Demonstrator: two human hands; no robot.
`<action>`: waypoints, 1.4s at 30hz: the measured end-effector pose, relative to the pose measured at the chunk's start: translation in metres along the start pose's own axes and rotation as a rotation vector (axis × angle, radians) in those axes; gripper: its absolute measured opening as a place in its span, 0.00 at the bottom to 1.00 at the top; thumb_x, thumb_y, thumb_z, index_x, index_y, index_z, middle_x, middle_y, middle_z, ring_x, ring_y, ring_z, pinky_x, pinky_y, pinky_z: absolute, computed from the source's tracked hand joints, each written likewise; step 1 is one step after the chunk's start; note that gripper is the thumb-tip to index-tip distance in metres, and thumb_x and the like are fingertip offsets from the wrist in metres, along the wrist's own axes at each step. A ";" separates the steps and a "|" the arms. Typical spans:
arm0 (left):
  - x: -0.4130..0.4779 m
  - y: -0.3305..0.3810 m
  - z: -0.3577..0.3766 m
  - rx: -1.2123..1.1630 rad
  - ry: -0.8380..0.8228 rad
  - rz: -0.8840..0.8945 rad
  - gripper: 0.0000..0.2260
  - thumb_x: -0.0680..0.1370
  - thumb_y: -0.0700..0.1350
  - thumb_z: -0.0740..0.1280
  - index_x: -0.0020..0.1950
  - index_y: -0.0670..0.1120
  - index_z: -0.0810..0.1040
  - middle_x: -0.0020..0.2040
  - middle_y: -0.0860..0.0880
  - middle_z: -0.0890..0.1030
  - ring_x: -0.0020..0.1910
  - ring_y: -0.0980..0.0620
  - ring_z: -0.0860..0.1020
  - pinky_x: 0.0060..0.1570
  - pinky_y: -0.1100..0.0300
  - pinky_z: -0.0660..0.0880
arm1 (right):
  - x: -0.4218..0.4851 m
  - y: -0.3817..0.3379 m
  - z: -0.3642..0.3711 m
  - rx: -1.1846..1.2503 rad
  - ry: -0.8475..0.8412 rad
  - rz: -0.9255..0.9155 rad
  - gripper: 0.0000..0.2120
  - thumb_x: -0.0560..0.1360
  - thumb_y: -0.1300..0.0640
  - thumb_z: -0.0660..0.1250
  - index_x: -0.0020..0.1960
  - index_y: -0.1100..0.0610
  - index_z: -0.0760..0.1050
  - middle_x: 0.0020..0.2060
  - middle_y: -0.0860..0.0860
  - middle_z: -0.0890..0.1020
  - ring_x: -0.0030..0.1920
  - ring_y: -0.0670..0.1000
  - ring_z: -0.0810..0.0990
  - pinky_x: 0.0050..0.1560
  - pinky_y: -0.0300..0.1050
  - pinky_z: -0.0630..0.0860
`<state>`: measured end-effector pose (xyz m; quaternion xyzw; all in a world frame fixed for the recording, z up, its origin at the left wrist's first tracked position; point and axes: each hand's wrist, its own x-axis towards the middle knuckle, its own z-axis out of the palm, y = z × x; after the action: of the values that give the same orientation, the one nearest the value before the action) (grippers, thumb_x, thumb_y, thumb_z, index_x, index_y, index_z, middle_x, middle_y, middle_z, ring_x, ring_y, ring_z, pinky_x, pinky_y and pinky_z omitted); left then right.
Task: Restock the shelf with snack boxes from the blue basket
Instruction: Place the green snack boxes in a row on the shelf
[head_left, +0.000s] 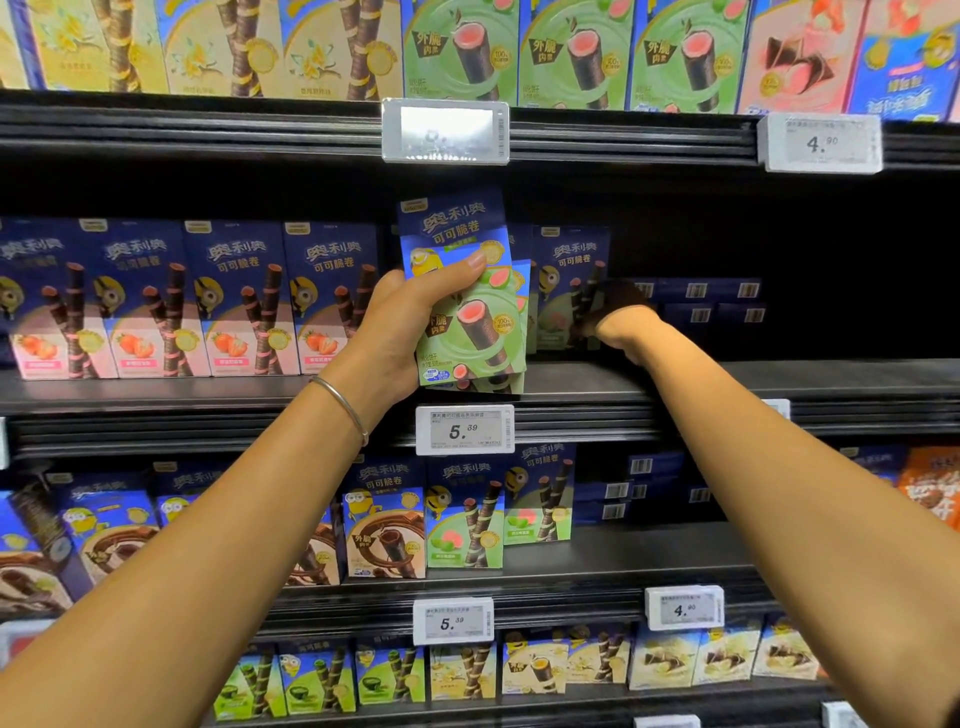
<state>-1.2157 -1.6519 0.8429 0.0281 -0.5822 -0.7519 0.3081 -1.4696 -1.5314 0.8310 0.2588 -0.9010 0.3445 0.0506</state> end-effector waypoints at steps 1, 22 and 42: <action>0.000 0.000 0.000 0.001 -0.002 0.000 0.20 0.78 0.43 0.75 0.68 0.36 0.80 0.54 0.41 0.88 0.51 0.42 0.88 0.44 0.51 0.85 | 0.002 0.002 0.000 0.002 0.001 0.009 0.21 0.80 0.62 0.65 0.72 0.66 0.71 0.68 0.61 0.75 0.68 0.60 0.74 0.69 0.54 0.72; 0.000 -0.002 -0.002 -0.011 -0.010 0.005 0.21 0.77 0.43 0.76 0.67 0.36 0.81 0.55 0.39 0.88 0.53 0.40 0.88 0.49 0.47 0.85 | 0.006 0.031 -0.013 0.102 0.112 -0.001 0.17 0.79 0.58 0.68 0.66 0.64 0.76 0.60 0.60 0.79 0.61 0.60 0.77 0.58 0.48 0.73; -0.004 0.000 0.000 -0.009 -0.011 0.016 0.22 0.77 0.42 0.76 0.68 0.35 0.80 0.55 0.39 0.87 0.52 0.41 0.88 0.49 0.47 0.85 | 0.002 0.030 -0.011 0.088 0.025 0.020 0.14 0.78 0.64 0.67 0.62 0.68 0.78 0.59 0.64 0.80 0.61 0.62 0.79 0.65 0.57 0.75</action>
<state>-1.2131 -1.6497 0.8415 0.0176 -0.5808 -0.7520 0.3111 -1.4871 -1.5064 0.8219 0.2473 -0.8867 0.3877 0.0469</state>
